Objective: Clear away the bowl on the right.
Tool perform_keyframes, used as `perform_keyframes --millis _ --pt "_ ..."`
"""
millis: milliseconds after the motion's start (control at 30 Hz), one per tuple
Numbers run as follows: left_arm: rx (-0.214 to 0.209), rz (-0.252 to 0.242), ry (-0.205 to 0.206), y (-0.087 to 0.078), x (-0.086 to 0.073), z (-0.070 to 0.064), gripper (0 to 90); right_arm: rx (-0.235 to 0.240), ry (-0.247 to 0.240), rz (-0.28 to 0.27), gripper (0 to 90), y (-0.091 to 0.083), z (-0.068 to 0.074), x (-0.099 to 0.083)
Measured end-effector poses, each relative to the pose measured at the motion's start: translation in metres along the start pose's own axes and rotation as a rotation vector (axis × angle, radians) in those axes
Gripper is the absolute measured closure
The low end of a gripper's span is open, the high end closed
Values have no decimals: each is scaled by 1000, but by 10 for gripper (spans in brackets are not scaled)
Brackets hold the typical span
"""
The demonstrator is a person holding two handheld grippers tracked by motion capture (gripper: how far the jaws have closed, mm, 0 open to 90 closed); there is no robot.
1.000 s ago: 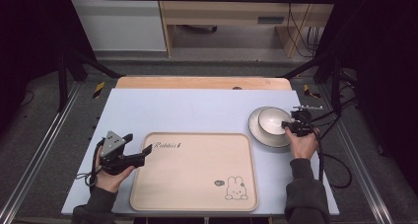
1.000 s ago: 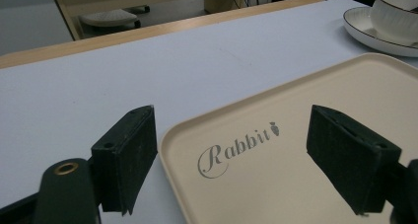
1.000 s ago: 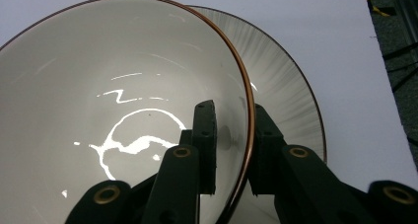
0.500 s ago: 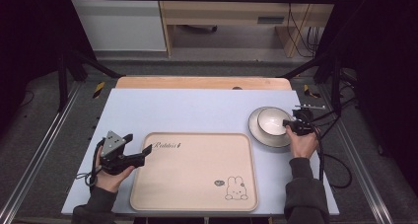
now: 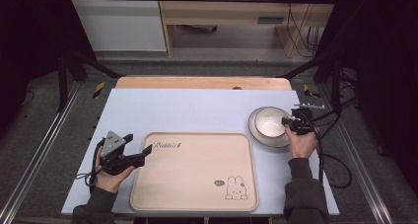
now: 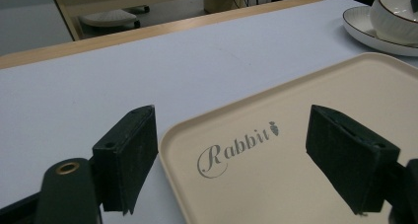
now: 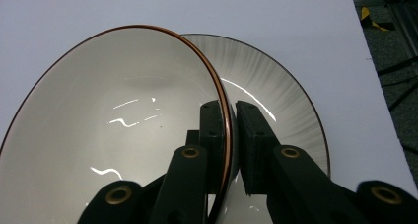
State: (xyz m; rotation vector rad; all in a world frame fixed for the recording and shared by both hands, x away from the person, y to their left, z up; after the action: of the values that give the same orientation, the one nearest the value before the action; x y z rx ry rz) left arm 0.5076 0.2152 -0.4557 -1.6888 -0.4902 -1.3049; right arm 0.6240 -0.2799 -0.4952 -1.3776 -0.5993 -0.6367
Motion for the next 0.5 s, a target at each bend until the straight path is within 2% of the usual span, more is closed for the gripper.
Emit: perform_keyframes --millis 100,167,500 --pt "0 0 0 0 0 0 195 -4 -7 -3 815 -1 1 0" --pt "0 -1 0 0 0 0 195 -1 12 -5 815 -1 3 1" --pt "2 -5 0 -1 1 0 195 -19 -12 -9 815 -3 -2 1"
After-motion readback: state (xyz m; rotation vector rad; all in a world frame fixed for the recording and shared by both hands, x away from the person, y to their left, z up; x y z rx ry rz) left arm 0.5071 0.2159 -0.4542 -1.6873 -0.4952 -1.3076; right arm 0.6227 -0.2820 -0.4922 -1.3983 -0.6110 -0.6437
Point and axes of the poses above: each handheld gripper's, and its own axes: y roughly forward along the jaws, x roughly out of its top, z roughly to its left, the point moved 9 cm from there along y, roughly forward along the jaws, and after that the axes turned 3 degrees about -x, right-handed, at the moved point
